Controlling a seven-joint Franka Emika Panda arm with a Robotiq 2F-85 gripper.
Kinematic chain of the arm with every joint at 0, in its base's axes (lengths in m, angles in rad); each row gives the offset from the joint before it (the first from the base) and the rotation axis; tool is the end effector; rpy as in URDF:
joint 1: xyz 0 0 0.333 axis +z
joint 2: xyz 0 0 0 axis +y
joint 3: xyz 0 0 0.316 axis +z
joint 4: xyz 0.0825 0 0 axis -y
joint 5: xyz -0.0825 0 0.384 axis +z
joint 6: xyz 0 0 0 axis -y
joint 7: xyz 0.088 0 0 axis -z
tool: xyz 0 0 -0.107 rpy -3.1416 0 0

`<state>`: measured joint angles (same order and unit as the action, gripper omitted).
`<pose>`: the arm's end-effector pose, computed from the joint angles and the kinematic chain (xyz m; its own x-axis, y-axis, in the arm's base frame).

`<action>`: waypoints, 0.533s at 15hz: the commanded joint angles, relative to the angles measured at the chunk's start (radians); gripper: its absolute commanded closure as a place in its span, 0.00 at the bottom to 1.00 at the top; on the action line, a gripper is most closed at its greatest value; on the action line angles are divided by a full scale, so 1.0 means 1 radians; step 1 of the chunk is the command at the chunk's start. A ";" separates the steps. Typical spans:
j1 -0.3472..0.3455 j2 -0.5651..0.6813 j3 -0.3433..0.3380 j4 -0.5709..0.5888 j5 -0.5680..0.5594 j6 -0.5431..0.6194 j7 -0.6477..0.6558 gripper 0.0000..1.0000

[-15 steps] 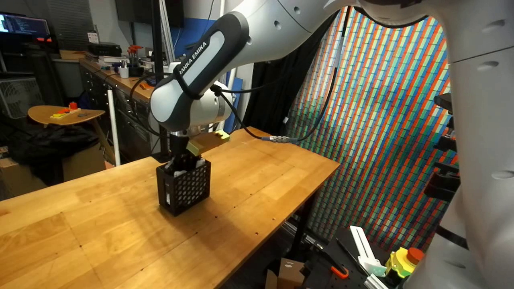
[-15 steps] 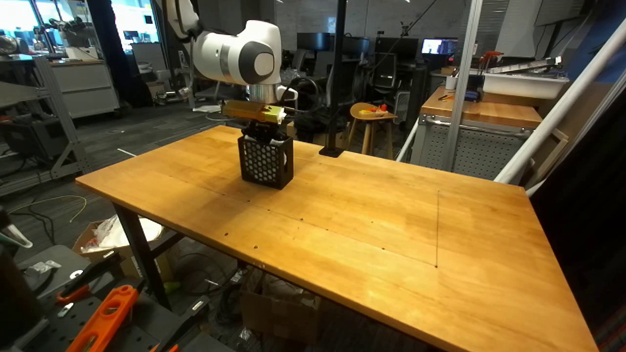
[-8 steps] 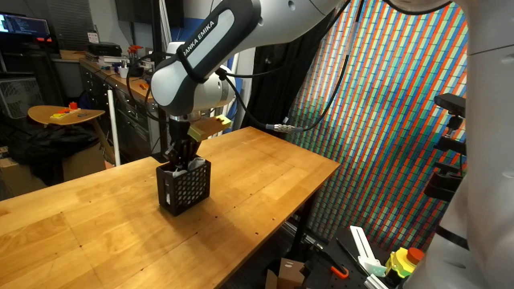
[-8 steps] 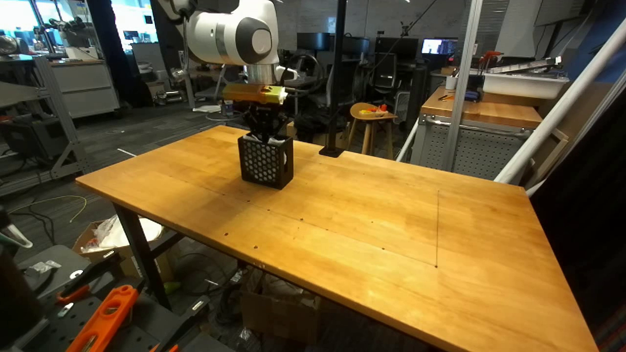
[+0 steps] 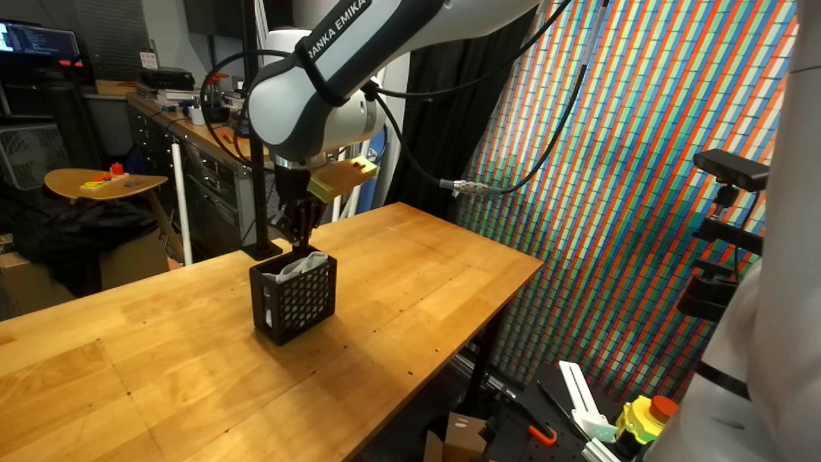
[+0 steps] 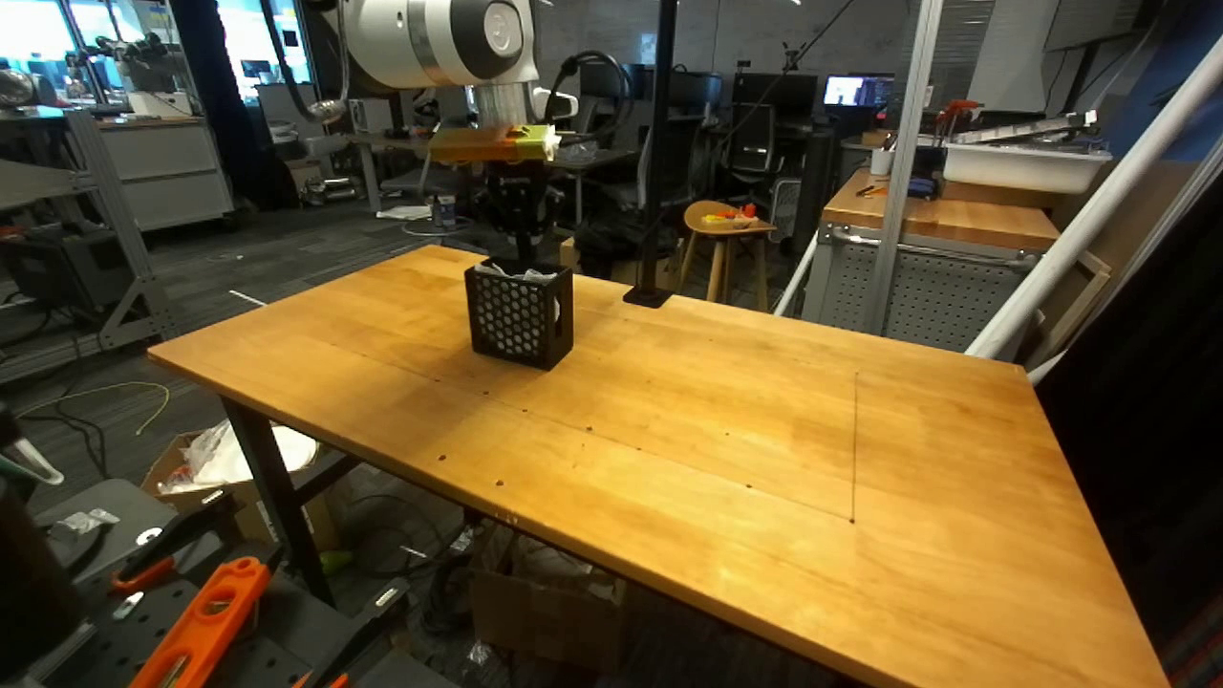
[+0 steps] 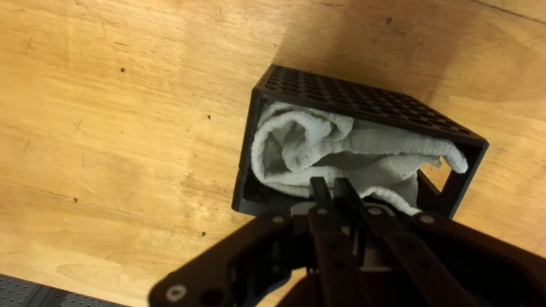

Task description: Put the white towel in the black box

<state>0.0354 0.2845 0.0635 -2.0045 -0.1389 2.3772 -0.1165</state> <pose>0.6058 0.0572 0.3241 0.9492 0.3058 0.0745 0.2984 -0.9496 0.0960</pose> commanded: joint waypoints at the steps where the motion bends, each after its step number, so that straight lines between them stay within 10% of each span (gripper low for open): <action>1: 0.011 -0.025 -0.020 -0.030 -0.033 0.000 0.016 0.88; 8: -0.001 0.000 -0.030 -0.047 -0.035 0.018 -0.021 0.88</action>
<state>0.0346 0.2871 0.0418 -2.0417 -0.1552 2.3789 -0.1210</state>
